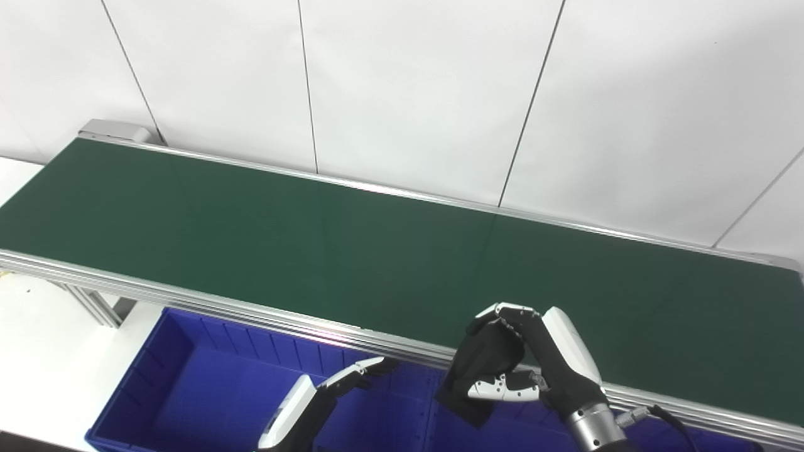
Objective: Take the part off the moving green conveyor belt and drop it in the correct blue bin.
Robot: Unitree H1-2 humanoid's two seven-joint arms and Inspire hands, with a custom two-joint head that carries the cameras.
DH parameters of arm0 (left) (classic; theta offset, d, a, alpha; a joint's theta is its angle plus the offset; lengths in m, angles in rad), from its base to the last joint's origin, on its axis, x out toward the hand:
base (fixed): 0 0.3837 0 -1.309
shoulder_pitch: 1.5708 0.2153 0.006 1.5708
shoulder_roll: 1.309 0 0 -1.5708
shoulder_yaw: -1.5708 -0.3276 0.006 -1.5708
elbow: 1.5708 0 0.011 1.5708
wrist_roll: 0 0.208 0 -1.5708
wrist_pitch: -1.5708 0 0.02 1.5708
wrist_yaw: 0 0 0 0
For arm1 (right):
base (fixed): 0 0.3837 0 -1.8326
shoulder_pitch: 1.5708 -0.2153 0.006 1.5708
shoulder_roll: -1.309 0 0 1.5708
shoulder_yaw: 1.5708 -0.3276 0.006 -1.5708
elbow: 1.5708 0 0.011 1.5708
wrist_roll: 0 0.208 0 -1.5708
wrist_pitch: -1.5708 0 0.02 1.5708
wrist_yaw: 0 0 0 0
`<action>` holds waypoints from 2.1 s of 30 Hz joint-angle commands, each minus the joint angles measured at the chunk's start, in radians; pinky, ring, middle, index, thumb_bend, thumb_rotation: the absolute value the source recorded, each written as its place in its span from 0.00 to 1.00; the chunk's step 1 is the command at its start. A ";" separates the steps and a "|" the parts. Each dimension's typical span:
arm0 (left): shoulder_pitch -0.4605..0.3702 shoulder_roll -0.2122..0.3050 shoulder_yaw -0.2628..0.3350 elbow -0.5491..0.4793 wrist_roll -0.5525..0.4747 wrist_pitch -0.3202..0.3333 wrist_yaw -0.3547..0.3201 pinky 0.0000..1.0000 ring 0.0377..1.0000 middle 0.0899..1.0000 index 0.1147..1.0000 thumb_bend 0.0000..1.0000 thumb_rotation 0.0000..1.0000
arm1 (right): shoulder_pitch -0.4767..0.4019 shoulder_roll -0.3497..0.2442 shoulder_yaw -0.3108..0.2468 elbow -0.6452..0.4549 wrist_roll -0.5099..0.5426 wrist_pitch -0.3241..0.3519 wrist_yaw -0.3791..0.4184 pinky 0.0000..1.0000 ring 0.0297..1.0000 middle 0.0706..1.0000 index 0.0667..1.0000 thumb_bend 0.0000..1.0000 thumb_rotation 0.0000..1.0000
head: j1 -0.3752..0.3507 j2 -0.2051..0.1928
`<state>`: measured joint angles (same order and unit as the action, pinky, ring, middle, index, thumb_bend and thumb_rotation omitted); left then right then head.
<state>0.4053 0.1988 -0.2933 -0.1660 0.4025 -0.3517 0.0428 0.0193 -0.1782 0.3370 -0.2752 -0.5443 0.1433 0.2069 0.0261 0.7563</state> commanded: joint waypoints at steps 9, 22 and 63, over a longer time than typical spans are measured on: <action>-0.045 -0.016 0.040 -0.043 0.041 0.109 -0.042 0.71 0.78 0.82 0.80 0.82 0.59 | 0.019 -0.028 0.022 0.010 -0.009 -0.043 -0.006 0.27 0.34 0.41 0.50 0.51 0.00 | -0.020 0.021; -0.073 -0.005 0.058 -0.043 0.107 0.168 -0.070 0.68 0.77 0.82 0.80 0.83 0.65 | 0.009 -0.070 0.060 0.135 -0.096 0.025 0.051 0.26 0.33 0.42 0.53 0.50 0.00 | -0.035 0.041; -0.053 0.031 0.128 -0.044 -0.095 0.116 -0.114 0.74 0.79 0.80 0.78 0.81 0.57 | 0.274 0.017 -0.059 -0.148 -0.075 0.139 0.133 0.73 0.89 0.98 1.00 0.88 0.30 | -0.080 0.087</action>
<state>0.3549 0.2159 -0.1703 -0.1848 0.3194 -0.1948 -0.0666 0.2925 -0.1611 0.2930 -0.3947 -0.6430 0.3119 0.3779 -0.0537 0.8422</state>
